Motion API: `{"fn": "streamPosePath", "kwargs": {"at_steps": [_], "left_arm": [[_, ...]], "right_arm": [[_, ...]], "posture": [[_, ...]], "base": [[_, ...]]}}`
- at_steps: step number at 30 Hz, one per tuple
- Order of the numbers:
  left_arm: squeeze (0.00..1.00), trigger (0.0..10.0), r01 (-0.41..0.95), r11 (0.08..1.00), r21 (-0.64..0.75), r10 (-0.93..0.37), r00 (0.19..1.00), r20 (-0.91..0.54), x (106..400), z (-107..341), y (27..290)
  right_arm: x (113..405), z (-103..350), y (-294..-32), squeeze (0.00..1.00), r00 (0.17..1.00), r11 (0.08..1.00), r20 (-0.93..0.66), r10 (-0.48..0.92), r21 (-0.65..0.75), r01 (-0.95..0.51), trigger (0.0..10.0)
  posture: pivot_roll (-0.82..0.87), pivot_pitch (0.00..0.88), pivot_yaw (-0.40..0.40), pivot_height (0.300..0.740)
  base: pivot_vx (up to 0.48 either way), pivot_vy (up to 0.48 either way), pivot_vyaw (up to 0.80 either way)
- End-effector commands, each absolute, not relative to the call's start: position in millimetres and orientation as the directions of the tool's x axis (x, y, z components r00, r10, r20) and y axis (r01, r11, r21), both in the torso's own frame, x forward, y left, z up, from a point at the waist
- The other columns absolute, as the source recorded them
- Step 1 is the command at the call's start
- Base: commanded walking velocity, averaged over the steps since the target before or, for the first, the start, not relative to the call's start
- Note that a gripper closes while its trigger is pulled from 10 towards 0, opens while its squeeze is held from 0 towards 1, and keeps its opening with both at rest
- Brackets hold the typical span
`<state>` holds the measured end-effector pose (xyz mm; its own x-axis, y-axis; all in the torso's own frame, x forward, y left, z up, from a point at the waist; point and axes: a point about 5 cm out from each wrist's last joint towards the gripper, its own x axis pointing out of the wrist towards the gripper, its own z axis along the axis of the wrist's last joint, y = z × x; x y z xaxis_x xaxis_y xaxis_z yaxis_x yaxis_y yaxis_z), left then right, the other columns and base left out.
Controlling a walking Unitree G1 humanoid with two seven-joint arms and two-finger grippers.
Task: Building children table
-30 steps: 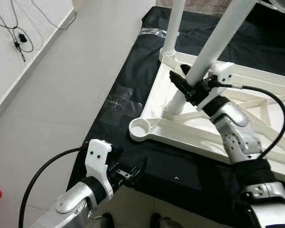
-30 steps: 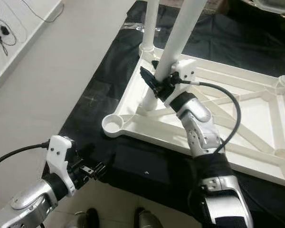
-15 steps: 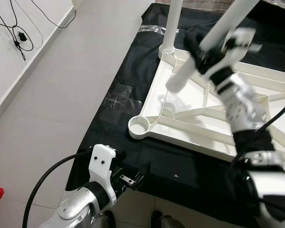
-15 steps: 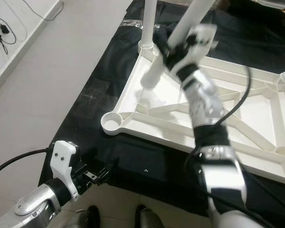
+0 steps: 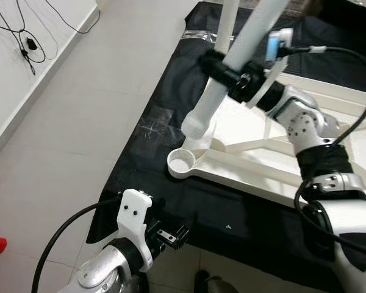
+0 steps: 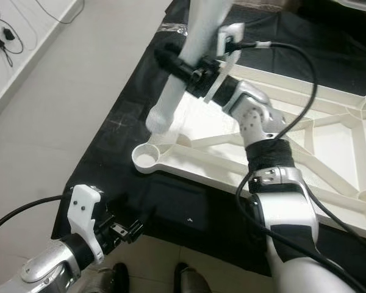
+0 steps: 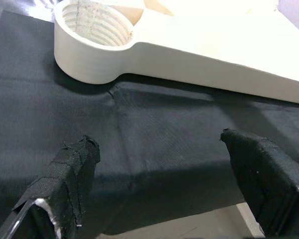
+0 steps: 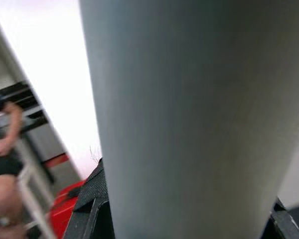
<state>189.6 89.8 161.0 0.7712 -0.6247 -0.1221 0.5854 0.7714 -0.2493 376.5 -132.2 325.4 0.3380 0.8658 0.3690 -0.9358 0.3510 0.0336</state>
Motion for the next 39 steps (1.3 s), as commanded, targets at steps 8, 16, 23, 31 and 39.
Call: {"fn": "streamPosePath", "kwargs": {"at_steps": [8,16,23,31,39], "left_arm": [[0.00,10.0,0.592,0.754,-0.284,-0.643,0.754,-0.137,176,158,82],[0.00,10.0,0.588,0.756,-0.286,-0.640,0.755,-0.139,175,159,83],[0.00,10.0,0.591,0.755,-0.284,-0.643,0.753,-0.141,173,159,81],[0.00,10.0,0.588,0.757,-0.283,-0.640,0.755,-0.142,173,158,81],[0.00,10.0,0.588,0.757,-0.284,-0.640,0.754,-0.145,172,157,81]], "right_arm": [[367,320,-111,0.00,0.082,0.088,0.302,0.950,-0.006,-0.996,10.0],[366,309,-109,0.00,0.021,0.022,0.235,0.972,-0.002,-1.000,10.0],[371,292,-113,0.00,0.058,0.064,0.079,0.995,-0.077,-0.995,10.0],[372,291,-115,0.00,0.062,0.068,0.044,0.997,-0.152,-0.986,10.0],[364,289,-118,0.00,-0.018,-0.021,-0.013,1.000,-0.214,-0.977,10.0]], "posture": [[0.12,0.304,-0.076,0.740],[0.12,0.309,-0.075,0.740],[0.12,0.308,-0.076,0.740],[0.12,0.304,-0.076,0.740],[0.12,0.293,-0.078,0.740]], "base": [[0.000,0.000,0.00],[0.000,0.000,0.00],[0.000,0.000,0.00],[0.000,0.000,0.00],[0.000,0.000,0.00]]}}
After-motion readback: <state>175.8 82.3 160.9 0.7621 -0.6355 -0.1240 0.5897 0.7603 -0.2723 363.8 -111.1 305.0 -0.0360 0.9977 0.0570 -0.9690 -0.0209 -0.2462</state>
